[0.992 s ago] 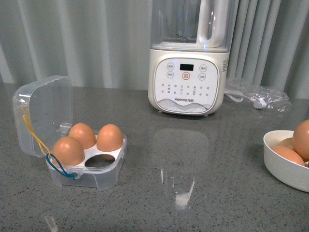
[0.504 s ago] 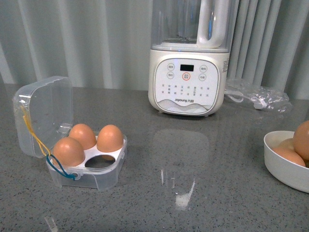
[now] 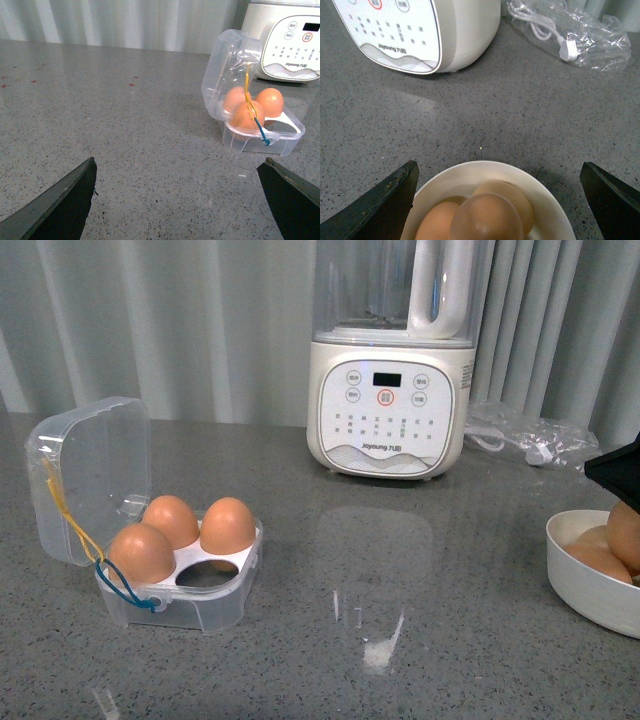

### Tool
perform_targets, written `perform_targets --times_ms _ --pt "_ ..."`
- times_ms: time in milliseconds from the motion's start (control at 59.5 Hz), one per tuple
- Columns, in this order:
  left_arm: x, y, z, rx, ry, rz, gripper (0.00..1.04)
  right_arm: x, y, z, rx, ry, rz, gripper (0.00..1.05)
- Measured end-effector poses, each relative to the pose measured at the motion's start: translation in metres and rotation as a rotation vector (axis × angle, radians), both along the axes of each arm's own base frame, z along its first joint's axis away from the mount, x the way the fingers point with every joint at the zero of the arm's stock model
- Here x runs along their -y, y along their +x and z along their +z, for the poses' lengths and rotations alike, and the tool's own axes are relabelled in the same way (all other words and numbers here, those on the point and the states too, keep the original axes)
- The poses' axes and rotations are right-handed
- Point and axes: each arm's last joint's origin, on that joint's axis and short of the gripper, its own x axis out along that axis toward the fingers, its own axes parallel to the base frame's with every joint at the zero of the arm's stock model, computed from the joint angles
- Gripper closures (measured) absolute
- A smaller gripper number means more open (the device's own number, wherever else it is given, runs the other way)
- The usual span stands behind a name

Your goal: Put egg into box

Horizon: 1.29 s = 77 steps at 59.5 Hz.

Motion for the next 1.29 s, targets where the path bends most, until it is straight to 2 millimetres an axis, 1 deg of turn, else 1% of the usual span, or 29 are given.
perform_targets --times_ms 303,471,673,740,757,841,858,891,958,1009,1295 --pt "0.000 0.000 0.000 0.000 0.000 0.000 0.07 -0.001 0.002 -0.010 -0.016 -0.003 0.012 0.07" --pt "0.000 0.000 0.000 0.000 0.000 0.000 0.07 -0.001 0.002 -0.023 -0.045 0.005 0.010 0.07" --pt "0.000 0.000 0.000 0.000 0.000 0.000 0.07 -0.001 0.001 -0.028 -0.049 0.006 0.009 0.08" --pt "0.000 0.000 0.000 0.000 0.000 0.000 0.07 -0.001 0.001 -0.028 -0.048 0.006 0.008 0.15" --pt "0.000 0.000 0.000 0.000 0.000 0.000 0.07 -0.001 0.001 -0.028 -0.047 0.006 0.007 0.21" --pt "0.000 0.000 0.000 0.000 0.000 0.000 0.07 0.000 0.001 -0.028 -0.046 0.004 0.002 0.39" --pt "0.000 0.000 0.000 0.000 0.000 0.000 0.07 0.000 0.001 -0.028 -0.046 0.005 0.002 0.44" --pt "0.000 0.000 0.000 0.000 0.000 0.000 0.07 0.000 0.001 -0.028 -0.044 0.005 0.003 0.51" --pt "0.000 0.000 0.000 0.000 0.000 0.000 0.07 0.000 0.001 -0.028 -0.044 0.005 0.005 0.60" --pt "0.000 0.000 0.000 0.000 0.000 0.000 0.07 0.000 0.001 -0.027 -0.043 0.005 0.006 0.62" --pt "0.000 0.000 0.000 0.000 0.000 0.000 0.07 0.000 -0.003 -0.021 -0.015 -0.009 -0.005 0.62"
